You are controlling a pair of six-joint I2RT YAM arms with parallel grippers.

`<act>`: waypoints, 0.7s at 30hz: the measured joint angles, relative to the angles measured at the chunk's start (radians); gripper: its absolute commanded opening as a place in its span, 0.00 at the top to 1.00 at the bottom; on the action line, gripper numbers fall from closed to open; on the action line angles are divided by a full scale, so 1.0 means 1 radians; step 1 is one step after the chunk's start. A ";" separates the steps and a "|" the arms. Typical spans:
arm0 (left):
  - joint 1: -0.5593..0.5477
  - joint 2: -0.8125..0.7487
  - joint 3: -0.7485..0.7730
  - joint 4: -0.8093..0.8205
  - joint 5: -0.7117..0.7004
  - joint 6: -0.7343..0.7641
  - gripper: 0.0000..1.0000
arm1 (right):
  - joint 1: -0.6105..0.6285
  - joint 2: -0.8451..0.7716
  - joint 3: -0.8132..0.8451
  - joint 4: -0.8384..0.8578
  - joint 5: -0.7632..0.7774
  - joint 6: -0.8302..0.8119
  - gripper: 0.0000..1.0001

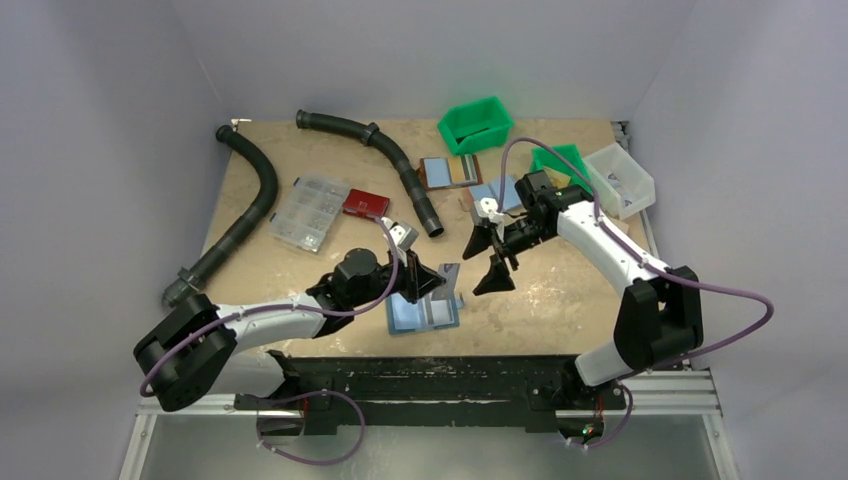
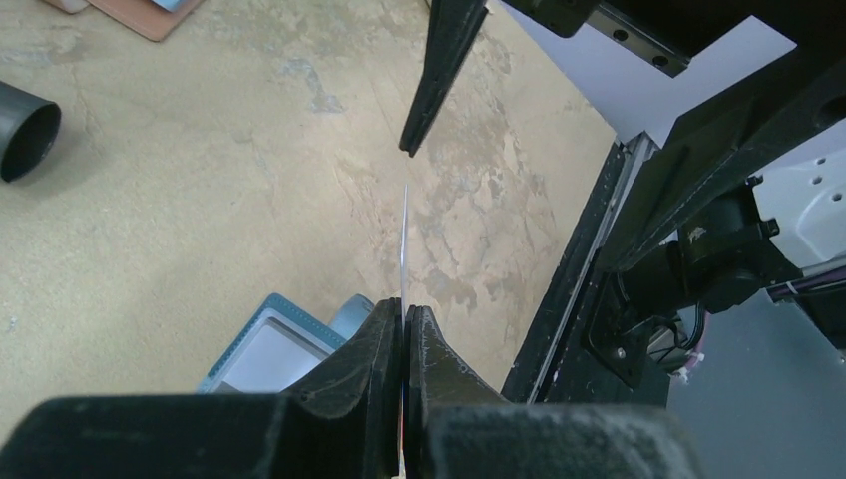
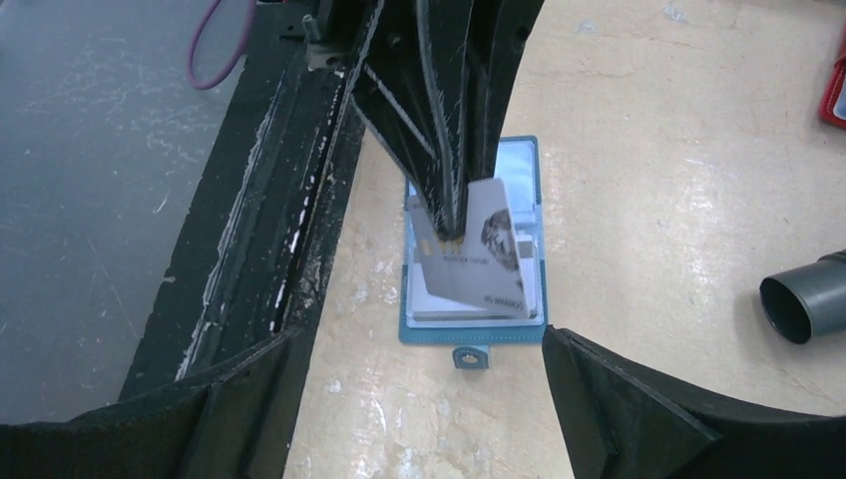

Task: Take the credit cards out of the card holder
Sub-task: Pick up the credit card from the card holder, then place the credit card in the storage box.

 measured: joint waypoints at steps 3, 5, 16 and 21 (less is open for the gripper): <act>-0.017 0.017 -0.001 0.015 0.008 0.014 1.00 | 0.020 0.003 -0.002 0.022 0.002 0.025 0.15; -0.030 0.022 -0.001 0.023 0.011 0.019 1.00 | 0.040 0.013 -0.002 0.033 0.003 0.042 0.21; -0.061 0.029 -0.001 0.029 0.016 0.053 1.00 | 0.106 0.117 0.011 0.037 0.039 0.089 0.91; -0.066 0.029 -0.001 0.029 0.019 0.066 0.98 | 0.105 0.138 0.036 0.008 0.053 0.077 1.00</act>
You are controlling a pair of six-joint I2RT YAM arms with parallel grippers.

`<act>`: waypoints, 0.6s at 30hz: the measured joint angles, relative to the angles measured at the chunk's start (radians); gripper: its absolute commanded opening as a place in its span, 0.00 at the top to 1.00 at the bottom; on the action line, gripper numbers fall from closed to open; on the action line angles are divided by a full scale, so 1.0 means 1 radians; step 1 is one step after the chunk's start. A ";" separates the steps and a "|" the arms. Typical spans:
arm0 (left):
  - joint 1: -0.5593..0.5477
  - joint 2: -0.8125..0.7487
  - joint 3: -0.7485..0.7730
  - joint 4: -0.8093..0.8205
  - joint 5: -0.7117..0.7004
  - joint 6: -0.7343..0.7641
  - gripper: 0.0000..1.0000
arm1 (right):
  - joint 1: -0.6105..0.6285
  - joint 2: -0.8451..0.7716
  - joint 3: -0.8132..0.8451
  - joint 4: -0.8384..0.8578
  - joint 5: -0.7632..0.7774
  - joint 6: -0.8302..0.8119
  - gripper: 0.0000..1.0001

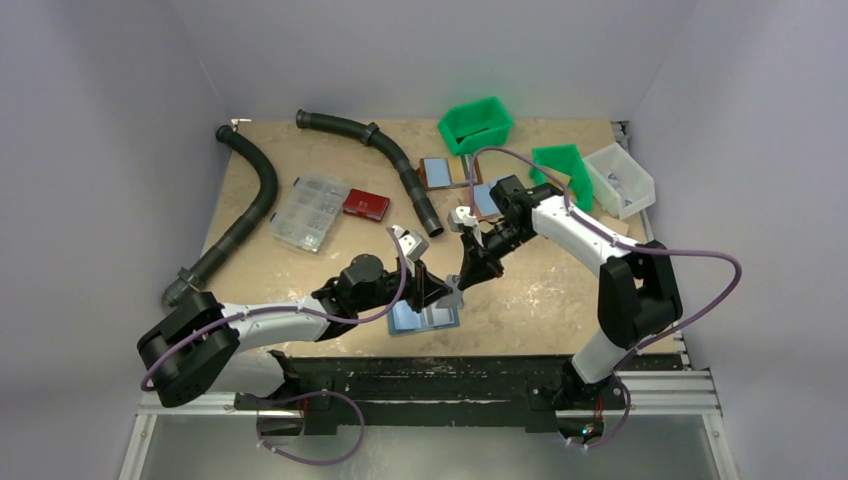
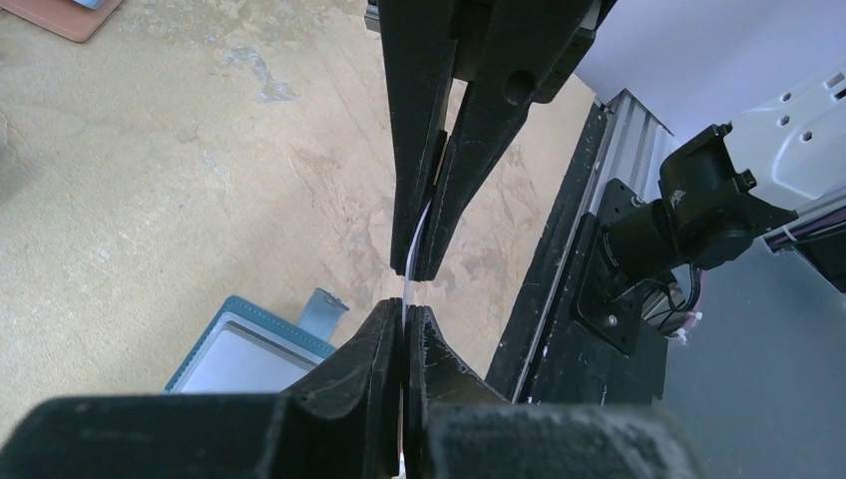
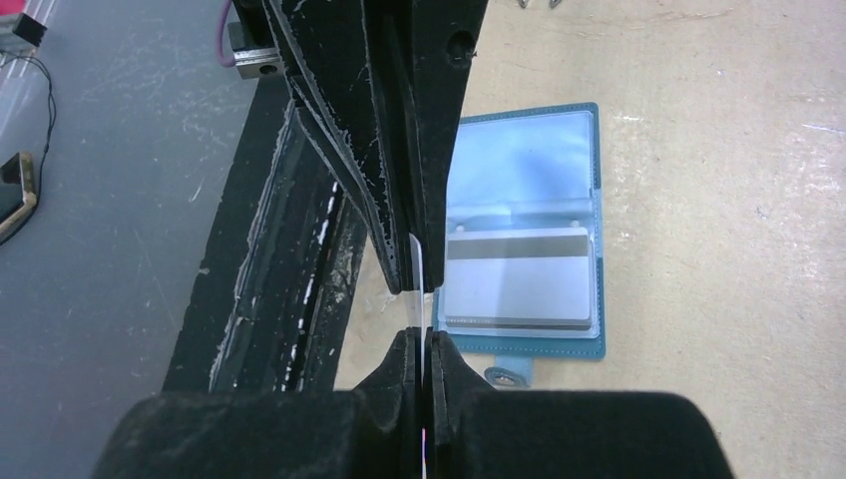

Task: Take the credit cards out of the card holder
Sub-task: Place the credit card in the storage box.

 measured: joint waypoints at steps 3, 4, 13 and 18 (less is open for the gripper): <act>-0.001 -0.005 0.000 -0.006 -0.005 0.000 0.81 | 0.000 0.005 0.006 -0.010 0.000 -0.004 1.00; -0.001 -0.010 0.000 -0.010 -0.010 0.000 0.71 | 0.000 0.005 0.008 -0.013 -0.001 -0.006 1.00; 0.000 -0.220 0.004 -0.221 -0.223 -0.026 0.00 | -0.018 0.005 0.043 -0.058 0.032 -0.020 1.00; 0.026 -0.403 0.019 -0.382 -0.369 -0.054 0.00 | -0.088 0.003 0.053 -0.062 0.048 -0.016 1.00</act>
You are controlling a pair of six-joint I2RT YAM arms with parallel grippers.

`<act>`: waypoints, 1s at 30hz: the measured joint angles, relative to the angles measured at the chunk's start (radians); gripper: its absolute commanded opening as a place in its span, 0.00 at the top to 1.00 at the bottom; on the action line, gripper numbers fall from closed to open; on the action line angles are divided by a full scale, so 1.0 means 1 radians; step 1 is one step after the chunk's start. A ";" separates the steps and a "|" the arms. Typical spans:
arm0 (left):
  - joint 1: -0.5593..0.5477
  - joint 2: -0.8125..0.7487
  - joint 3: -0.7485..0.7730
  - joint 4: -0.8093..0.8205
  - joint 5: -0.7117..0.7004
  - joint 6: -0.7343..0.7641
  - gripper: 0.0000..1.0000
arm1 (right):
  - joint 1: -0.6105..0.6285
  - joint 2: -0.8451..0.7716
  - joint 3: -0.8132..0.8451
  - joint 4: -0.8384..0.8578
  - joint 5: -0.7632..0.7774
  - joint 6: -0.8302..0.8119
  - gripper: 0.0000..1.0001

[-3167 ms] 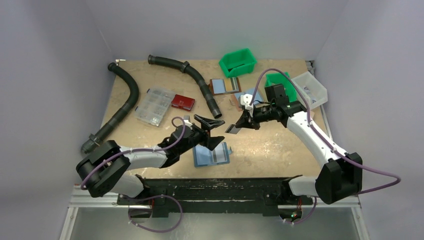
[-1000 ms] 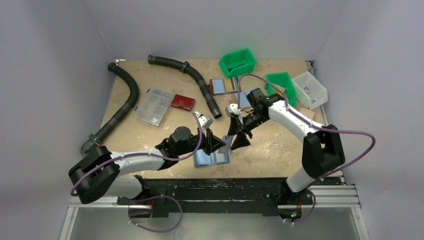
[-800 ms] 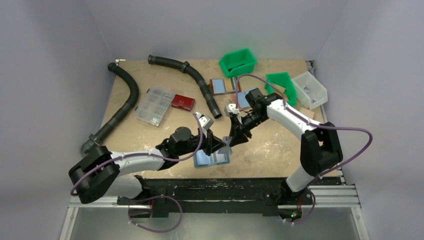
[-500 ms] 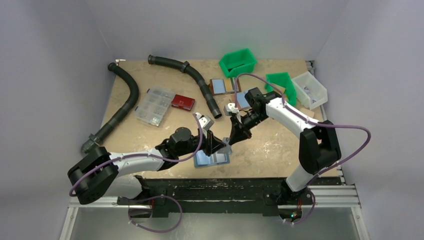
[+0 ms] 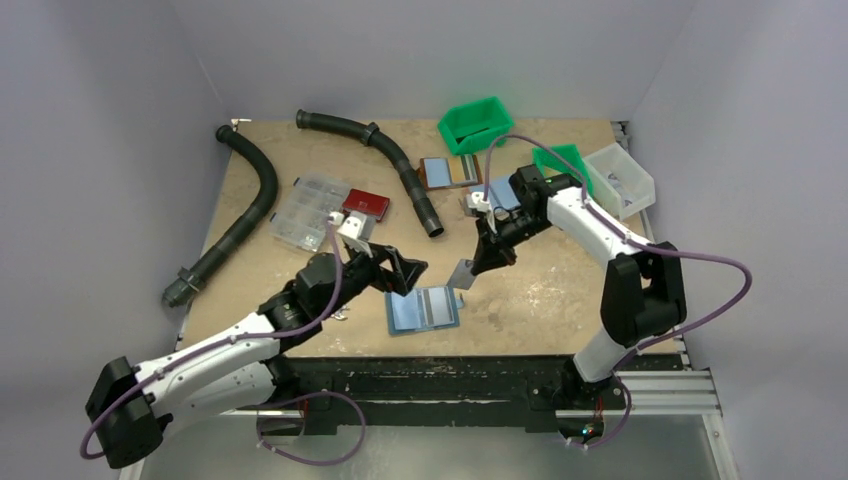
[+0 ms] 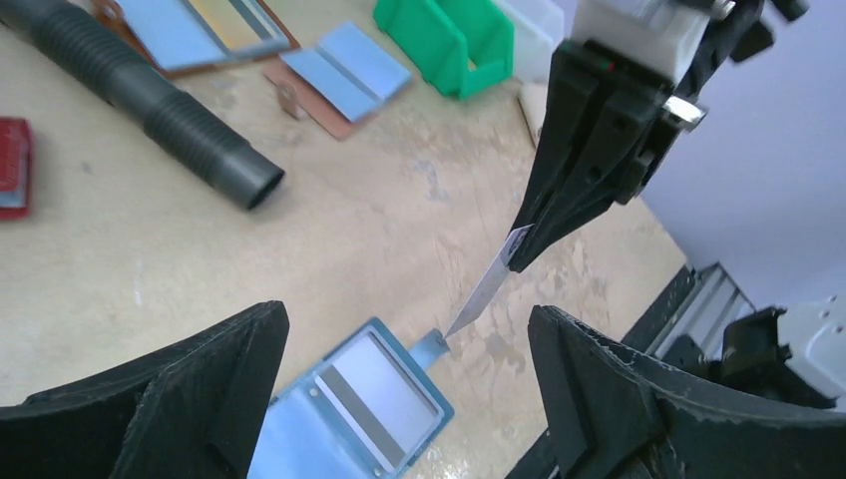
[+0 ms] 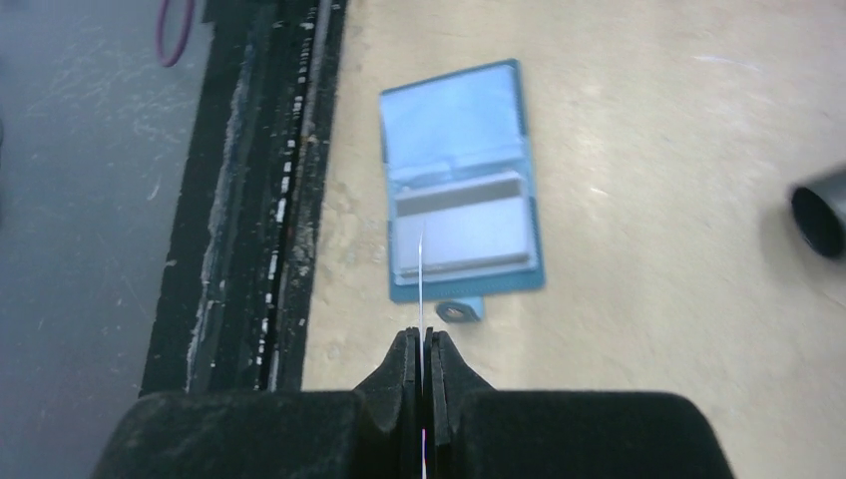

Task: Take the credit cards out of the card holder
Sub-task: Place the credit card in the storage box.

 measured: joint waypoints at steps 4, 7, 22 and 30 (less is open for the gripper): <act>0.055 -0.063 0.138 -0.190 -0.009 0.020 0.00 | -0.089 -0.032 -0.009 0.081 0.029 0.085 1.00; 0.071 -0.030 0.295 -0.311 -0.018 0.069 0.00 | -0.152 -0.093 -0.032 0.166 0.056 0.165 1.00; 0.079 0.179 0.470 -0.652 0.048 0.271 0.00 | -0.550 -0.289 -0.100 0.467 0.078 0.468 1.00; 0.120 0.098 0.422 -0.675 0.058 0.330 0.01 | -0.580 -0.300 -0.096 0.579 0.198 0.564 1.00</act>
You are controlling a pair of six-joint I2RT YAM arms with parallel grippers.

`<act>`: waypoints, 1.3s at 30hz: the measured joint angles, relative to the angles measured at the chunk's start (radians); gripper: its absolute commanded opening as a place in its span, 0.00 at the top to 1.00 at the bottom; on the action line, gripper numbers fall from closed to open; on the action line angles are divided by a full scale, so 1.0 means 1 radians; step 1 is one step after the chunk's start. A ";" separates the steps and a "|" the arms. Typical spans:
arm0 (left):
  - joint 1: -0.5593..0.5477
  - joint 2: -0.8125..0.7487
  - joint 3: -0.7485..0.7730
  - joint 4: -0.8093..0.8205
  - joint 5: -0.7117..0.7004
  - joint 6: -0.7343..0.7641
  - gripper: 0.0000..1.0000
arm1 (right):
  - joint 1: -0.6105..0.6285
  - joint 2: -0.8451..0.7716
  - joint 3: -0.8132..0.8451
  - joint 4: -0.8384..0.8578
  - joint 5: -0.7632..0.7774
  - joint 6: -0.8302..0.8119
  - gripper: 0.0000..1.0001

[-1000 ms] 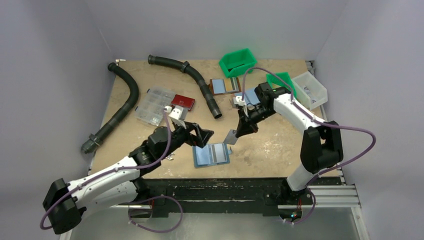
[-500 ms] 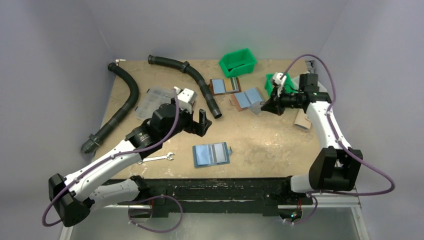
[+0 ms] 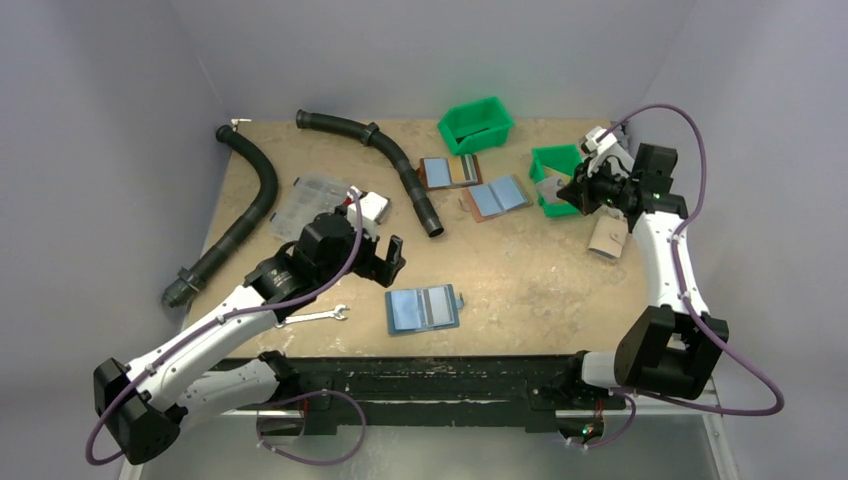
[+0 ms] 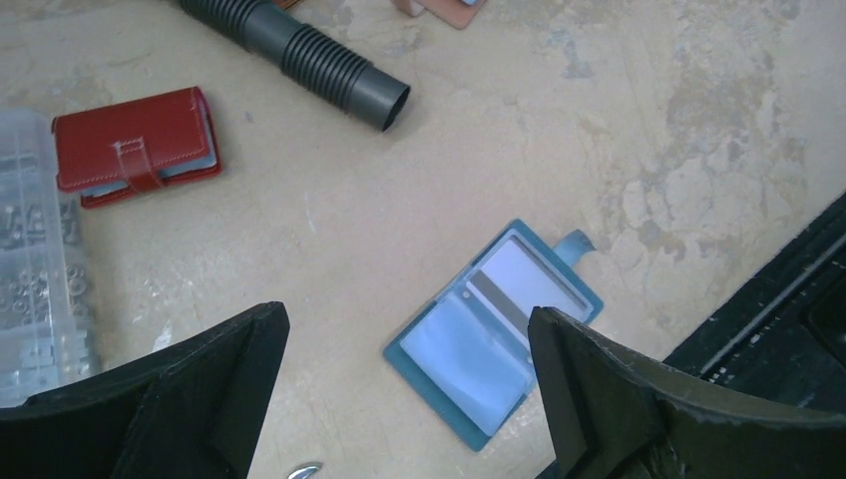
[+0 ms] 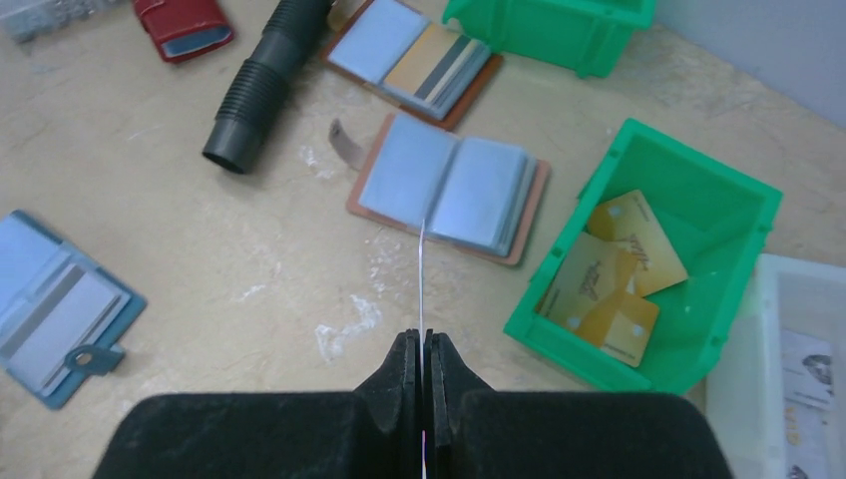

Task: Take the credit cards out of the card holder
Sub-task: Place the credit card in the storage box.

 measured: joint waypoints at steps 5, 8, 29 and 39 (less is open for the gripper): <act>0.056 -0.064 -0.156 -0.003 -0.003 0.003 0.00 | 0.000 0.018 0.072 0.037 0.053 0.051 1.00; 0.071 -0.061 -0.158 -0.016 0.037 0.004 0.00 | 0.000 0.054 0.141 0.055 0.066 0.070 1.00; 0.096 -0.109 -0.158 0.005 0.043 0.003 0.00 | -0.047 0.166 0.186 0.285 0.636 0.356 1.00; 0.097 -0.119 -0.158 0.005 0.042 0.003 0.00 | -0.050 0.369 0.168 0.440 0.834 0.701 1.00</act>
